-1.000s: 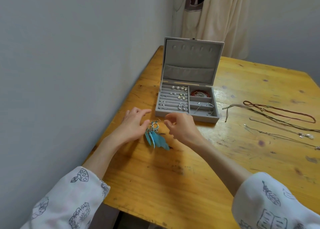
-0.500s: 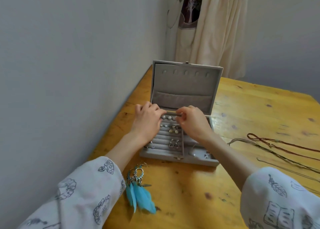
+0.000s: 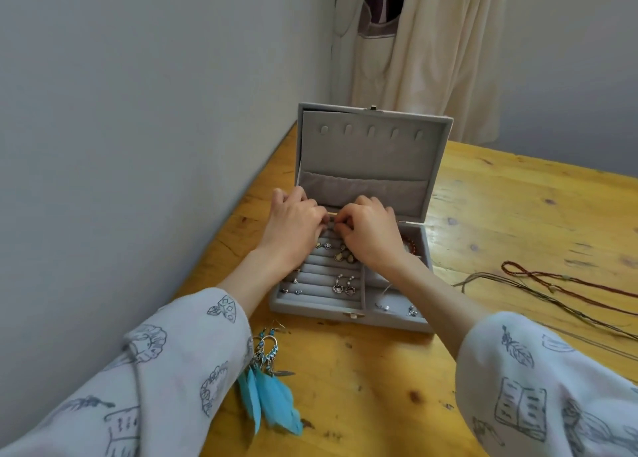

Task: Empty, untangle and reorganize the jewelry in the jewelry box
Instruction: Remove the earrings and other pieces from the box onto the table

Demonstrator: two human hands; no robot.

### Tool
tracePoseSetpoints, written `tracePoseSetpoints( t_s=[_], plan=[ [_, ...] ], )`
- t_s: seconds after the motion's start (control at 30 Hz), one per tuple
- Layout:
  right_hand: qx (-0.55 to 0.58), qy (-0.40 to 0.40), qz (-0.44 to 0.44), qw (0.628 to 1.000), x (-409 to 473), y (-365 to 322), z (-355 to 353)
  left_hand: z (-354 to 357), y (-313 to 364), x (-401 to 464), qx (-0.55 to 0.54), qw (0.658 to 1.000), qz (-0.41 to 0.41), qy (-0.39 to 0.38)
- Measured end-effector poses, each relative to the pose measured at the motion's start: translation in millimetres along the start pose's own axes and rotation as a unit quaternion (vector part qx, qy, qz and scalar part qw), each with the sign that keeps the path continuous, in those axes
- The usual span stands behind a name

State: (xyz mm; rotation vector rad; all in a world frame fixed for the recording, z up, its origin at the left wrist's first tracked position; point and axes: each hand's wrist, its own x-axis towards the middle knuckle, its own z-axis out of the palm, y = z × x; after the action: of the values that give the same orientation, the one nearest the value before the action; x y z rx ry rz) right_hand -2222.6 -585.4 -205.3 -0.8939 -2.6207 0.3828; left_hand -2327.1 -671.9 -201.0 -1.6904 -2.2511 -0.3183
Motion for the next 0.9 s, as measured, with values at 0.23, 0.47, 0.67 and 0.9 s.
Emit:
tracePoseSetpoints(
  t_s=[0.23, 0.47, 0.67, 0.9],
  plan=[
    [0.126, 0.077, -0.012, 0.989, -55.0, -20.4, -25.1, -40.2, 13.9, -48.0, -0.128, 0.988, -0.077, 0.040],
    [0.168, 0.031, -0.008, 0.985, -154.6, -42.0, -7.3, -44.5, 33.9, -141.4, -0.195, 0.971, -0.141, 0.004],
    [0.165, 0.013, 0.039, 0.985, -156.1, -47.9, 9.5, -33.7, 49.8, -146.1, -0.168, 0.974, -0.147, -0.025],
    [0.162, 0.025, 0.043, 0.985, -153.3, -47.9, 17.7, -28.9, 51.7, -141.4, -0.152, 0.977, -0.146, -0.017]
  ],
)
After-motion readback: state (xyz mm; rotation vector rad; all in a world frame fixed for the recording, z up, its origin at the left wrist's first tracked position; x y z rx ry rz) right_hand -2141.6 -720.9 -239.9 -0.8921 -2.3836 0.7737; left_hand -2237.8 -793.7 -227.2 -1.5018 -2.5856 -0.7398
